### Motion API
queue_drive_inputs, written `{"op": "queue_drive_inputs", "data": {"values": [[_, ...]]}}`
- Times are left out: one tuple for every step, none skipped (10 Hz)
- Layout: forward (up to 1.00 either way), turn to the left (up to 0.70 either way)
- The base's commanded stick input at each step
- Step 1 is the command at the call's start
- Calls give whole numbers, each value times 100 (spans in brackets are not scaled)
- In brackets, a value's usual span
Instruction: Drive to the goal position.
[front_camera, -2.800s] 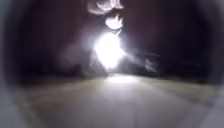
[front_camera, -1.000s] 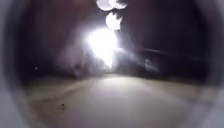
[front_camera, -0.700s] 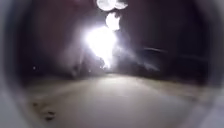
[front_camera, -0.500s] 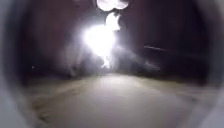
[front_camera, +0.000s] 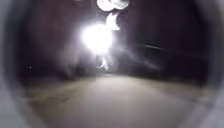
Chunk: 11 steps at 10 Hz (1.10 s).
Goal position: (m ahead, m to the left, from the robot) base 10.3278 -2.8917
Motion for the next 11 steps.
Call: {"op": "queue_drive_inputs", "data": {"values": [[100, 0], [100, 0], [100, 0], [100, 0], [100, 0], [100, 0], [100, 0], [100, 0], [100, 17], [100, 40], [100, 25]]}}
